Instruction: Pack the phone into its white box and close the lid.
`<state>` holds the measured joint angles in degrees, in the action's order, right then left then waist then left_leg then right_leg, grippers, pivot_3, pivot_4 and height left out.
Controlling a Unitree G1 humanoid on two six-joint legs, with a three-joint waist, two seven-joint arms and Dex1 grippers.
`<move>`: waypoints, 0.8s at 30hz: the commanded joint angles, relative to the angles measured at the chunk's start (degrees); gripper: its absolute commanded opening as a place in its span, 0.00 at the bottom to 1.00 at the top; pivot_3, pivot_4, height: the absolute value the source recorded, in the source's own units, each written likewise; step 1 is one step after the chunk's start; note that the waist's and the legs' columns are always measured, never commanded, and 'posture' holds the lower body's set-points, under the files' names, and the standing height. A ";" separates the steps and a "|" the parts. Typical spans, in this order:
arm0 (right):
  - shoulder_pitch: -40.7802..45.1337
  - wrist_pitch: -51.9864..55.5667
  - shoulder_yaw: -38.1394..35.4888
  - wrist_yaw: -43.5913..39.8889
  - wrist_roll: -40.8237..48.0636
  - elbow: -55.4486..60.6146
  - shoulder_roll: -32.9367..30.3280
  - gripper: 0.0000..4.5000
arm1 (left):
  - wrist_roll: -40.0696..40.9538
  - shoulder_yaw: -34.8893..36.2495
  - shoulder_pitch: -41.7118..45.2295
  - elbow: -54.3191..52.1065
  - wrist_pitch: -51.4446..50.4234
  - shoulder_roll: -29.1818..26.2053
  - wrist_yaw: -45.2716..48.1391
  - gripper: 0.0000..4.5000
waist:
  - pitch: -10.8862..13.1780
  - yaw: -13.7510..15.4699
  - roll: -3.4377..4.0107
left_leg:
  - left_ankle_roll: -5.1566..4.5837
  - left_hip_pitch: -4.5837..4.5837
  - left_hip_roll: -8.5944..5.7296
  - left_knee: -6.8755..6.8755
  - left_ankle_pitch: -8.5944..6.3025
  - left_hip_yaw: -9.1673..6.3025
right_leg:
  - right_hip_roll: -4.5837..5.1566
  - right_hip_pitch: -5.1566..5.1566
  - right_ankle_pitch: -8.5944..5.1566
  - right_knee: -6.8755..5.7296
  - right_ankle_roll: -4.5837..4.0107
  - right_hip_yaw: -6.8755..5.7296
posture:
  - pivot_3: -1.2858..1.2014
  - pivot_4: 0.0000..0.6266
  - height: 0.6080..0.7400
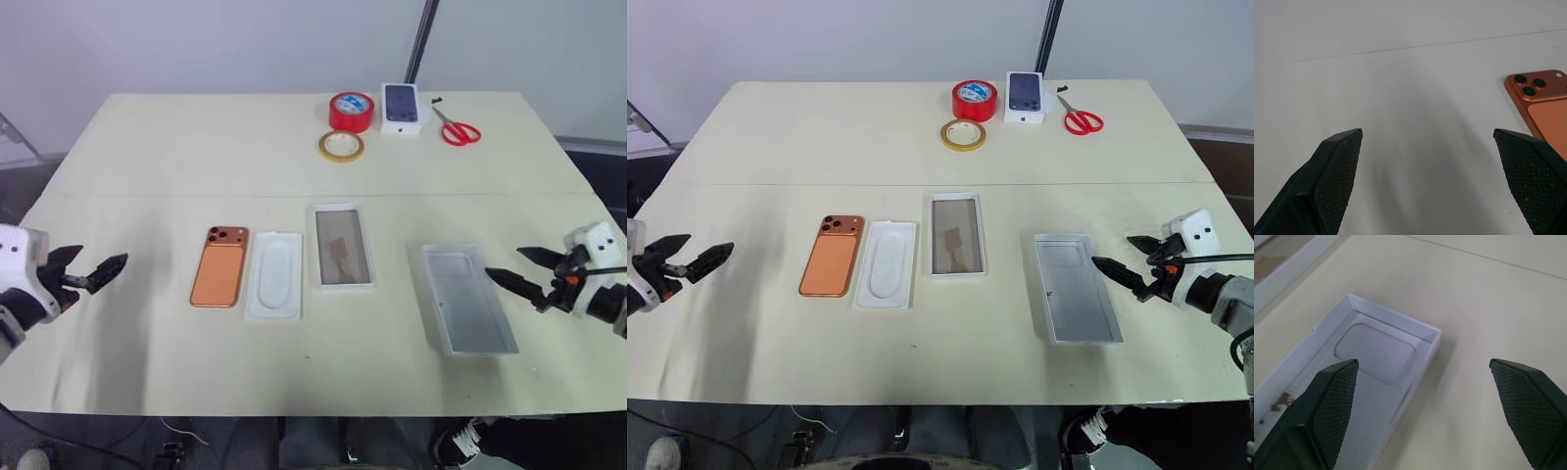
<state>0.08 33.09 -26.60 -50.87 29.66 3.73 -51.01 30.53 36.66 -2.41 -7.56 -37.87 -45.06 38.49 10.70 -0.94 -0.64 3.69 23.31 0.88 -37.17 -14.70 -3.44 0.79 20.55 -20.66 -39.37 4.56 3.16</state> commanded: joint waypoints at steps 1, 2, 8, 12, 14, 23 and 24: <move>-0.09 0.62 -2.42 0.60 1.57 3.74 0.00 1.00 | 0.34 -0.49 1.00 -0.98 0.17 -0.37 -0.42 1.00 | 0.00 0.01 0.00 | 0.00 0.00 0.00 0.00 0.00 0.00 | 0.00 0.00 0.00 0.00 0.00 0.00 | 0.52 0.24 1.00; -0.16 0.84 -2.31 0.82 1.72 4.26 0.09 1.00 | 0.46 -0.65 1.18 -1.08 0.04 -0.35 -0.46 1.00 | 0.00 0.05 0.00 | 0.00 0.00 0.00 0.00 0.00 -0.01 | -0.01 0.00 0.00 0.00 0.00 0.00 | 0.52 0.24 1.00; 1.42 1.70 -0.92 2.08 2.64 7.47 0.81 1.00 | 1.43 -2.09 2.72 -2.59 -1.18 0.09 -1.28 1.00 | 0.00 0.03 0.00 | 0.00 0.00 0.00 0.00 0.00 -0.01 | 0.00 0.00 0.00 0.00 0.00 0.00 | 0.52 0.24 1.00; 5.44 2.35 3.50 3.78 2.60 10.18 1.97 1.00 | 3.46 -4.81 4.88 -6.66 -3.39 1.98 -2.88 1.00 | 0.00 0.02 -0.01 | 0.00 0.00 0.00 -0.02 0.00 -0.01 | 0.00 -0.01 0.00 -0.01 0.00 0.00 | 0.52 0.24 1.00; 7.97 2.63 5.80 4.42 2.67 11.38 2.65 1.00 | 5.43 -7.27 6.61 -10.35 -6.08 3.95 -4.85 1.00 | 0.00 0.01 -0.01 | 0.00 0.00 0.00 -0.02 0.00 -0.02 | -0.01 -0.01 0.00 -0.01 0.00 -0.01 | 0.52 0.24 1.00; 14.79 2.44 16.55 5.89 0.91 17.91 5.45 1.00 | 12.63 -18.41 20.88 -21.21 -27.73 18.04 -24.44 1.00 | 0.00 0.24 -0.06 | 0.00 0.09 -0.02 -0.18 0.00 -0.11 | -0.03 -0.01 0.01 -0.04 0.02 -0.09 | 0.52 0.24 1.00; 14.99 2.34 17.26 5.85 0.70 18.42 5.46 1.00 | 12.90 -18.77 21.92 -21.96 -31.94 18.49 -26.29 1.00 | 0.00 0.20 -0.06 | 0.00 0.10 -0.02 -0.21 0.00 -0.12 | -0.05 -0.01 0.01 -0.07 0.03 -0.10 | 0.52 0.24 1.00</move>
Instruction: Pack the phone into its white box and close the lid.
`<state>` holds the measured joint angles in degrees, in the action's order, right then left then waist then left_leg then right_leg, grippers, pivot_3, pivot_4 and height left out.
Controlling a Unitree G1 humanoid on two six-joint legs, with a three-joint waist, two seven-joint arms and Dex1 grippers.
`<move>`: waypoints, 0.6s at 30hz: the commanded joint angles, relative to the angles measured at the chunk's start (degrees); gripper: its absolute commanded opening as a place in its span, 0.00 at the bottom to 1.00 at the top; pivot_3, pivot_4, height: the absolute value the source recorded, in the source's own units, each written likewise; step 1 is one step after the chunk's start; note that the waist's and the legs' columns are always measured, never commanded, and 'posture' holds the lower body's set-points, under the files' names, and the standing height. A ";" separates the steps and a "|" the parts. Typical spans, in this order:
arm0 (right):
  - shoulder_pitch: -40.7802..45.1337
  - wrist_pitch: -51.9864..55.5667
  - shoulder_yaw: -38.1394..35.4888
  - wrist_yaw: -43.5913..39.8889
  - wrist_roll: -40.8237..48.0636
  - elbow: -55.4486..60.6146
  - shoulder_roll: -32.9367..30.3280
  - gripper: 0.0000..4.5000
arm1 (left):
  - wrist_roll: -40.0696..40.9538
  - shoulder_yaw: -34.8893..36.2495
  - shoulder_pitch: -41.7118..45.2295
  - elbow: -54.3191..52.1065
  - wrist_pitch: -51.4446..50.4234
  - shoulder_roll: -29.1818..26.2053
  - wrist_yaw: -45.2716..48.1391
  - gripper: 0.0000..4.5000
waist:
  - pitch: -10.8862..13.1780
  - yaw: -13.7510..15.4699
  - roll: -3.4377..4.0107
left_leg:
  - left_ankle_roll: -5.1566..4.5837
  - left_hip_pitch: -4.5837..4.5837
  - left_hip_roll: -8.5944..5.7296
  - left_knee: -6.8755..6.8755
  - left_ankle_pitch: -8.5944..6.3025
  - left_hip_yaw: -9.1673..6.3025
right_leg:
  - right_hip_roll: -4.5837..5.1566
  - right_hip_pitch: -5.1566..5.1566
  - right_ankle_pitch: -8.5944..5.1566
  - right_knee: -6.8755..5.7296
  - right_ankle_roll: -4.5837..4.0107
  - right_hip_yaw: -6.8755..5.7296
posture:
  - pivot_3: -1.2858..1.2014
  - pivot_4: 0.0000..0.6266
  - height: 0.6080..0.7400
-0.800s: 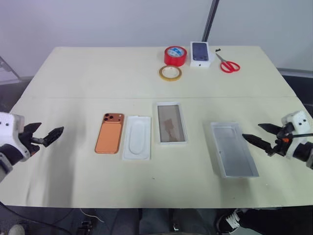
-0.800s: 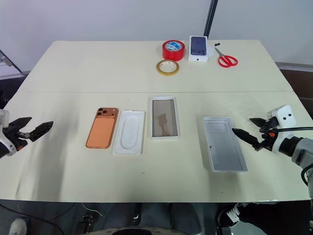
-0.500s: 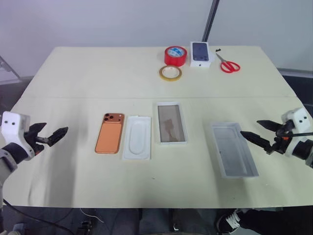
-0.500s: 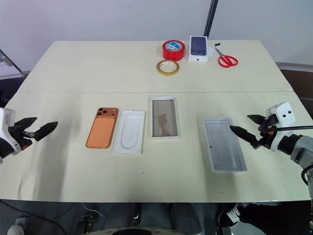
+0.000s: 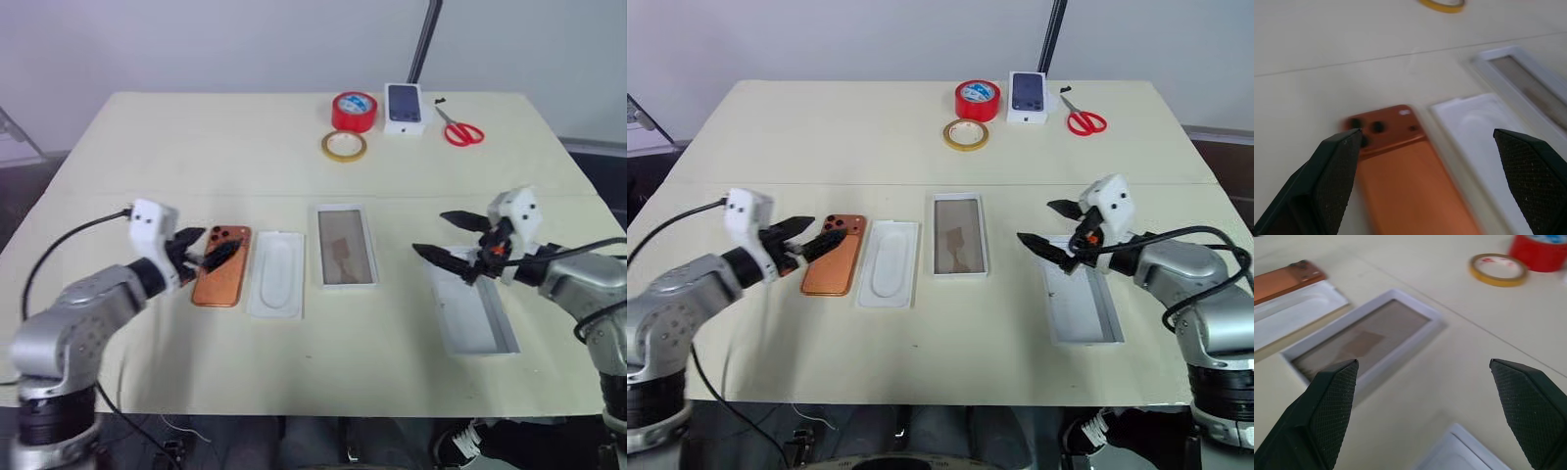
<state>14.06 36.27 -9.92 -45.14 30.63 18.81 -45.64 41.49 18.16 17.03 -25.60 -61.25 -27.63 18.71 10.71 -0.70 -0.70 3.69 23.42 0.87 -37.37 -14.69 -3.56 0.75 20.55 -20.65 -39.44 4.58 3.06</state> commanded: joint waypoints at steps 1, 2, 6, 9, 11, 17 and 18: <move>1.30 -0.65 1.18 0.19 -0.24 3.81 0.23 1.00 | 3.24 0.76 3.59 -4.11 -12.50 2.42 -8.33 1.00 | -0.01 -0.24 0.00 | -0.01 0.00 0.00 0.00 -0.01 0.00 | 0.00 0.00 0.00 0.00 0.00 0.01 | 0.52 0.24 1.00; 1.37 -0.54 1.48 0.12 -0.09 4.17 0.28 1.00 | 4.60 2.22 4.62 -4.24 -15.94 4.17 -10.10 1.00 | -0.01 -0.32 0.01 | -0.02 -0.01 0.00 0.03 -0.01 0.02 | -0.03 0.01 0.00 0.02 0.01 0.02 | 0.52 0.24 1.00; 1.39 -0.66 1.90 -0.45 0.13 4.39 -0.03 1.00 | 6.59 6.48 8.51 -5.29 -28.64 9.55 -14.23 1.00 | 0.00 -0.20 0.00 | -0.02 -0.02 0.01 0.02 -0.01 0.01 | -0.06 0.02 0.00 0.00 0.00 0.00 | 0.52 0.24 1.00; 1.33 -0.93 1.74 -0.92 -0.09 3.91 -0.40 1.00 | 8.46 5.40 8.01 -4.82 -31.25 9.40 -17.64 1.00 | 0.00 -0.11 0.00 | -0.01 -0.02 0.00 -0.01 -0.01 0.01 | -0.06 0.01 0.00 -0.01 0.01 -0.01 | 0.52 0.24 1.00; 1.31 -0.87 1.89 -1.11 -0.24 3.94 -0.49 1.00 | 11.51 4.83 7.02 -3.78 -31.25 9.35 -20.40 1.00 | 0.00 -0.08 0.00 | -0.01 -0.02 0.00 -0.01 0.00 0.01 | -0.04 0.00 0.00 -0.01 0.00 0.00 | 0.52 0.24 1.00; 1.64 0.50 2.78 -2.56 1.00 5.97 -0.62 1.00 | 21.49 4.41 5.96 -0.72 -31.25 11.12 -29.06 1.00 | -0.01 0.05 0.00 | 0.00 -0.02 0.00 -0.03 0.00 0.01 | -0.02 0.00 0.00 -0.01 0.00 0.03 | 0.52 0.24 1.00; 1.66 0.84 3.17 -2.96 1.28 6.58 -0.68 1.00 | 23.07 4.40 5.98 0.09 -31.25 11.85 -30.65 1.00 | -0.01 0.13 0.00 | 0.00 -0.02 -0.01 -0.03 0.00 0.01 | -0.01 -0.02 0.00 0.00 0.00 0.03 | 0.52 0.24 1.00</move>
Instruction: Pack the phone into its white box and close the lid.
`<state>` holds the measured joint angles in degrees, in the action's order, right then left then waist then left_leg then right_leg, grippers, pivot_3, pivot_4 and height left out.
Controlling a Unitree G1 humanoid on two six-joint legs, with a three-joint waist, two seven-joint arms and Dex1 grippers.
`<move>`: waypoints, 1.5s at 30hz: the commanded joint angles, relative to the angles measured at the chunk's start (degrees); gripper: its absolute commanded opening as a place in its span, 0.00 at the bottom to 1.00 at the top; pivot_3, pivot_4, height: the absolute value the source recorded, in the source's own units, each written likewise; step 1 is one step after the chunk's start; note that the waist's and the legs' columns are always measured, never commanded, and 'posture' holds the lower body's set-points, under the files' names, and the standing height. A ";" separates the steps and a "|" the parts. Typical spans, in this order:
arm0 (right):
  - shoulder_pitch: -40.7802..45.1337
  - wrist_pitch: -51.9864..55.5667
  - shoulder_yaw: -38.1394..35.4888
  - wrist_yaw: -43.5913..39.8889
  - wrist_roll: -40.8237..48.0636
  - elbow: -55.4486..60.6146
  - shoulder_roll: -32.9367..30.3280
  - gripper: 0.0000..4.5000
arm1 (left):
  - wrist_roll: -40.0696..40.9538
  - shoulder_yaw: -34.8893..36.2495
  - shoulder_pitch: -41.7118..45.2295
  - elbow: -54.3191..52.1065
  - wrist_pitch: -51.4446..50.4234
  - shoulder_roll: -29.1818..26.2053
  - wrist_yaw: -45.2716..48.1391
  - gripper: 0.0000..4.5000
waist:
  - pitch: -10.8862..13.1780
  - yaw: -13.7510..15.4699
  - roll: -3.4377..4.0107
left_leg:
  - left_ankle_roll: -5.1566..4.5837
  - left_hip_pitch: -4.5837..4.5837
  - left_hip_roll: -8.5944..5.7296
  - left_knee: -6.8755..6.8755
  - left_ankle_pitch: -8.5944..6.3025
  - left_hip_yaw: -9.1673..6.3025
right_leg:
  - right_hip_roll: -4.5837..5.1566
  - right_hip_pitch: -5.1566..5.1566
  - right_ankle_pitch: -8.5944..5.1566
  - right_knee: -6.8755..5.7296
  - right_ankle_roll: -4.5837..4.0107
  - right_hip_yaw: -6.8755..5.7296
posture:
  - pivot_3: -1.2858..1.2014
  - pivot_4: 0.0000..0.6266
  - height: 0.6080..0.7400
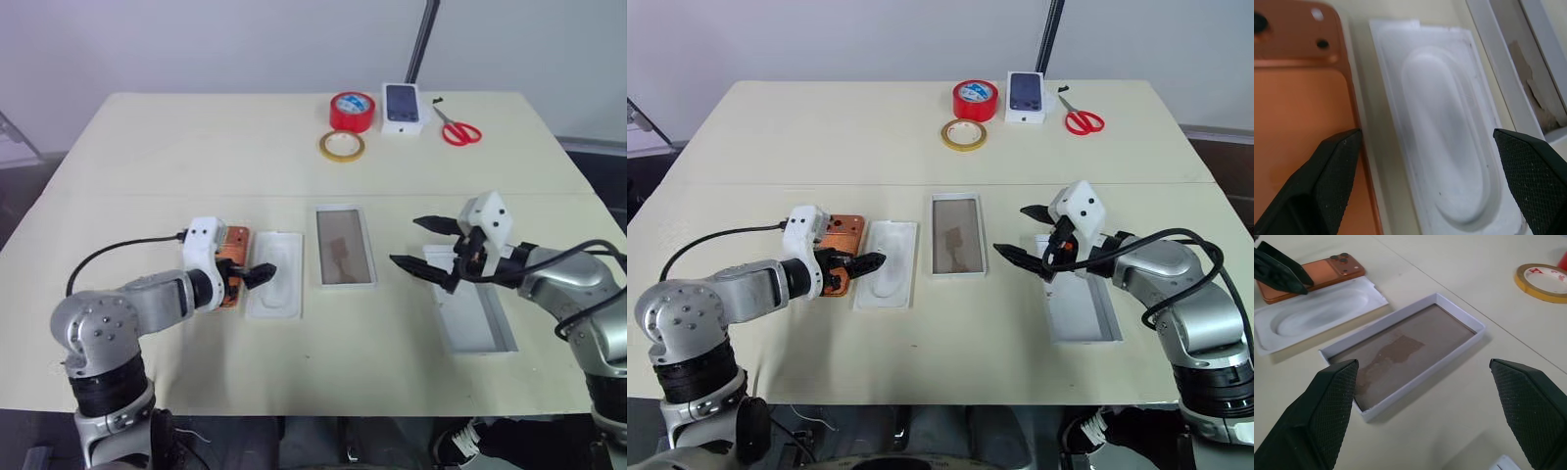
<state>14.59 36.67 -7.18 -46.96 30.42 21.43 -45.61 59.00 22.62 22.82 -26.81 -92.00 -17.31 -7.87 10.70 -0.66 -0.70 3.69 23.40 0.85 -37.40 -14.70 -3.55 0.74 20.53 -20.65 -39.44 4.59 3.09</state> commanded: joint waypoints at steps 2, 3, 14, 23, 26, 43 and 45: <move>1.23 1.02 0.87 -1.53 1.82 4.73 -0.68 1.00 | 8.26 -0.12 0.31 2.99 -0.50 2.43 -7.43 1.00 | 0.00 0.04 -0.01 | 0.00 0.00 -0.01 -0.03 0.00 -0.01 | 0.02 -0.01 0.00 0.00 0.00 -0.01 | 0.52 0.24 1.00; 1.26 1.15 0.89 -1.61 1.88 4.80 -0.67 1.00 | 9.43 -0.13 0.44 3.67 -0.50 2.65 -9.00 1.00 | 0.00 0.02 -0.01 | 0.00 0.00 -0.01 -0.03 0.00 -0.01 | 0.01 -0.01 0.00 0.01 0.00 -0.01 | 0.52 0.24 1.00; 1.50 3.05 2.75 -3.12 2.45 8.02 -2.04 1.00 | 16.68 2.14 2.10 8.89 -0.50 4.85 -19.79 0.24 | -0.01 0.05 -0.01 | 0.01 0.00 -0.03 -0.04 0.01 -0.03 | 0.00 -0.03 0.00 0.00 0.00 -0.02 | 0.52 0.24 1.00; 4.48 2.48 15.41 -6.15 -4.80 7.64 -4.75 1.00 | 24.41 3.80 3.62 12.23 5.35 3.23 -25.91 0.01 | -0.01 -0.17 -0.02 | 0.10 -0.01 -0.02 -0.04 0.06 -0.04 | 0.00 -0.01 0.00 0.00 0.00 -0.02 | 0.52 0.24 1.00; 7.50 -0.01 20.87 -6.97 -10.23 3.77 -4.27 1.00 | 31.32 2.84 3.08 13.23 10.80 1.01 -29.54 0.01 | 0.00 -0.06 -0.03 | 0.15 -0.01 0.00 -0.03 0.09 -0.04 | 0.00 0.00 0.00 -0.01 0.00 -0.02 | 0.52 0.24 1.00; 13.72 -7.90 31.59 -12.45 -23.80 -4.11 1.21 0.01 | 51.27 -8.87 -0.42 12.79 33.79 -15.81 -37.03 0.00 | 0.00 0.06 -0.07 | 0.39 0.00 -0.02 -0.03 0.22 -0.06 | 0.05 0.01 0.00 0.03 0.00 -0.04 | 0.52 0.24 1.00; 12.49 -6.61 31.49 -12.80 -23.68 -0.91 0.62 0.01 | 52.00 -9.87 -0.06 12.68 34.95 -17.14 -36.67 0.00 | 0.00 0.07 -0.07 | 0.39 0.01 -0.02 -0.02 0.22 -0.06 | 0.06 0.01 0.00 0.04 0.00 -0.04 | 0.52 0.24 1.00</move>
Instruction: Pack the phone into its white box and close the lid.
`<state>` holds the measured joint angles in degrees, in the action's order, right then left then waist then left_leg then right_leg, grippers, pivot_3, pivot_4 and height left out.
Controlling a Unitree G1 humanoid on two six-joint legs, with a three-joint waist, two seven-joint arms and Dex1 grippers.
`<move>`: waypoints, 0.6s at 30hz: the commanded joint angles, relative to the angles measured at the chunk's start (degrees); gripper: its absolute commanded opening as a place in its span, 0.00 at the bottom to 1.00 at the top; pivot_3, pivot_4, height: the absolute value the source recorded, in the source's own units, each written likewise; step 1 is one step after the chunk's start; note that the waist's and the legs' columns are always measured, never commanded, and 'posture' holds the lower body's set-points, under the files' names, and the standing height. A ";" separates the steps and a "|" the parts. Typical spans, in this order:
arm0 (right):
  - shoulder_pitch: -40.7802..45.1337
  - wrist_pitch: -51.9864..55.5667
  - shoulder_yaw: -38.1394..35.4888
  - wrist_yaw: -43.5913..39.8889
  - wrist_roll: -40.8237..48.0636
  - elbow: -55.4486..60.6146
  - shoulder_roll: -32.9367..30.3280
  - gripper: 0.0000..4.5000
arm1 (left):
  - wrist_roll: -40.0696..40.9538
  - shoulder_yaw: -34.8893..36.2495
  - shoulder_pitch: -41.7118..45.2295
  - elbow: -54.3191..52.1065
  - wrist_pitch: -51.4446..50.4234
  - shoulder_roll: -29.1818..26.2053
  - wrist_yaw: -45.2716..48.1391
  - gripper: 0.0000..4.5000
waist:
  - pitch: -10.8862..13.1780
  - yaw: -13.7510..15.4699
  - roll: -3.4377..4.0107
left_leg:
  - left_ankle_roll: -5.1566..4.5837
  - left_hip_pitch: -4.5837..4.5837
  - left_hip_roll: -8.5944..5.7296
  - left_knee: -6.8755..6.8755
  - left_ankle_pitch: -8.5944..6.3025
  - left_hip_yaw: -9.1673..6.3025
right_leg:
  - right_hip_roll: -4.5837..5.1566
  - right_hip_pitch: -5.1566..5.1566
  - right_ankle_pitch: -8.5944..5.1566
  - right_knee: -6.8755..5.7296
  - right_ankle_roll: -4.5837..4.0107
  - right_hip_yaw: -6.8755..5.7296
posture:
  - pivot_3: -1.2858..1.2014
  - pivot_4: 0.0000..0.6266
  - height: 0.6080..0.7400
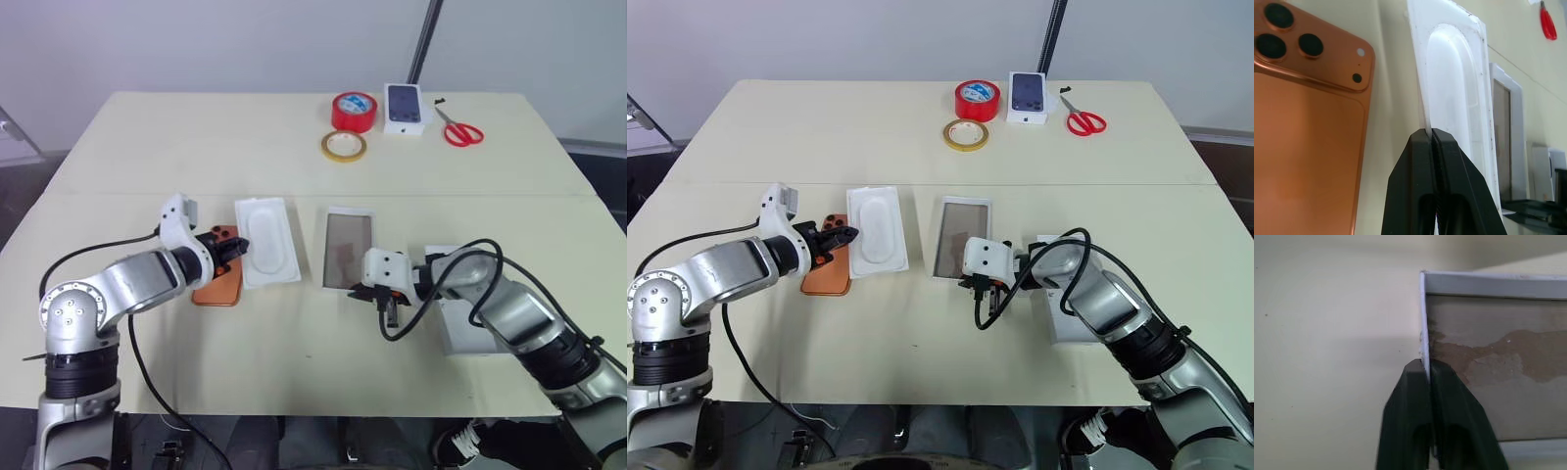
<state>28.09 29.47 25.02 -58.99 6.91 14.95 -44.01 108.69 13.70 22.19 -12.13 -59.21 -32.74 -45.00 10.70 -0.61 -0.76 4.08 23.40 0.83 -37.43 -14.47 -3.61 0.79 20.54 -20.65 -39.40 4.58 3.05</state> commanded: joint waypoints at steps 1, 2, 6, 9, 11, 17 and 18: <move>-1.76 1.29 -0.80 -0.95 0.08 7.34 -1.33 0.01 | 2.57 -1.43 0.74 -2.04 2.49 -2.43 0.81 0.00 | 0.00 0.08 0.00 | 0.00 0.00 0.00 0.00 0.00 0.00 | 0.00 0.00 0.00 0.00 0.00 0.00 | 0.52 0.24 1.00; -2.56 1.88 -0.99 -1.16 0.39 8.99 -1.73 0.01 | 2.94 -1.97 0.84 -2.13 2.89 -3.16 1.07 0.00 | 0.00 0.05 0.00 | 0.00 0.00 0.00 0.00 0.00 -0.01 | 0.00 -0.01 0.00 0.01 0.00 -0.01 | 0.52 0.24 1.00; -5.42 3.03 -0.95 -0.11 -0.80 13.15 -2.63 0.01 | 4.22 -4.18 1.11 -2.35 3.64 -5.25 2.07 0.00 | 0.00 0.02 0.00 | 0.00 0.00 0.00 0.01 0.00 -0.01 | 0.00 -0.02 0.00 0.02 0.00 -0.01 | 0.52 0.24 1.00; -5.36 2.99 -0.83 2.50 -2.85 12.17 -1.24 0.01 | 4.30 -6.04 1.63 -2.32 3.65 -5.85 3.02 0.00 | 0.00 -0.01 0.00 | 0.00 0.00 0.00 0.00 0.00 -0.01 | -0.01 -0.02 0.00 0.01 0.00 -0.01 | 0.52 0.24 1.00; -5.01 4.90 -2.04 2.78 -1.55 12.48 -0.34 0.14 | 4.30 -7.34 2.04 -2.38 3.90 -5.71 3.42 0.00 | 0.00 -0.02 0.00 | 0.01 -0.01 -0.01 0.01 0.01 -0.01 | -0.02 -0.02 0.00 0.01 0.00 -0.01 | 0.52 0.24 1.00; -5.85 7.99 -11.71 4.34 3.59 14.69 -0.46 0.78 | 4.30 -11.91 4.17 -3.21 5.25 -2.99 2.99 0.00 | 0.00 0.24 0.00 | 0.01 0.01 -0.01 -0.01 0.01 -0.01 | 0.00 -0.04 0.00 0.02 0.00 -0.01 | 0.52 0.24 1.00; -6.35 8.06 -13.81 3.78 4.54 14.62 -1.54 0.89 | 4.30 -13.17 4.64 -3.29 5.56 -2.26 2.49 0.00 | -0.01 0.25 -0.01 | 0.01 0.00 -0.04 -0.01 0.01 -0.01 | 0.01 -0.05 0.00 0.02 0.00 -0.01 | 0.52 0.24 1.00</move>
<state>21.99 37.27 15.49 -55.04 9.63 27.71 -44.15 111.94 1.68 25.58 -13.28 -54.52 -35.39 -42.25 10.69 -0.36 -0.77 4.09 23.41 0.80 -37.44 -14.47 -3.62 0.81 20.48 -20.65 -39.36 4.58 3.04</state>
